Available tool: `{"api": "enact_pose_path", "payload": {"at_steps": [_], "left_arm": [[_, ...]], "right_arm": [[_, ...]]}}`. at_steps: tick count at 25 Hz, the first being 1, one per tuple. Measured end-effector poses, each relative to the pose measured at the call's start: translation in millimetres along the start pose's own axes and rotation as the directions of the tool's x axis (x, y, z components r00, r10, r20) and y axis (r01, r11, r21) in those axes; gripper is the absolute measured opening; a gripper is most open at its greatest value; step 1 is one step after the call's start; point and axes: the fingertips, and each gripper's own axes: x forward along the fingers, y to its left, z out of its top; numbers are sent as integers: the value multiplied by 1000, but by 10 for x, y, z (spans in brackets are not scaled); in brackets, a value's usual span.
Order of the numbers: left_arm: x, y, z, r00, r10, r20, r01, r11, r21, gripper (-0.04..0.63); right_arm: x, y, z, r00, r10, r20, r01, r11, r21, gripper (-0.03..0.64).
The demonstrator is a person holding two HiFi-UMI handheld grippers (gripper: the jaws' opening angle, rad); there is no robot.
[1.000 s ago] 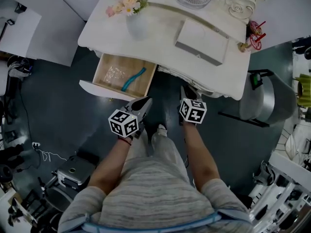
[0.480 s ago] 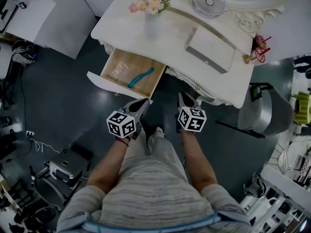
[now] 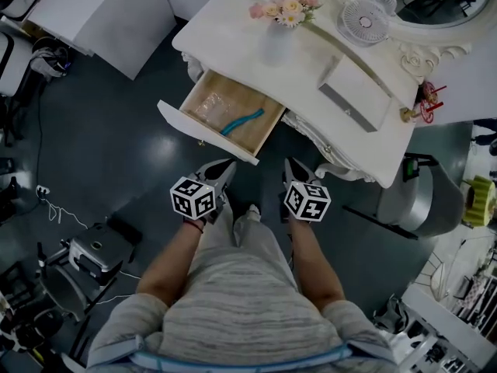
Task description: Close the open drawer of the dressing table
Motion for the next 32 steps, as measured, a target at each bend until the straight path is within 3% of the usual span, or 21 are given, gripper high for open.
{"api": "enact_pose_path", "payload": {"at_steps": [16, 32], "left_arm": [[-376, 708, -93, 990, 134, -51, -133, 991, 25, 18], [-298, 1371, -291, 950, 238, -203, -220, 970, 108, 18]], "right_arm": [[230, 541, 4, 998, 53, -20, -54, 998, -17, 20], [350, 711, 107, 999, 44, -15, -44, 999, -2, 20]]}}
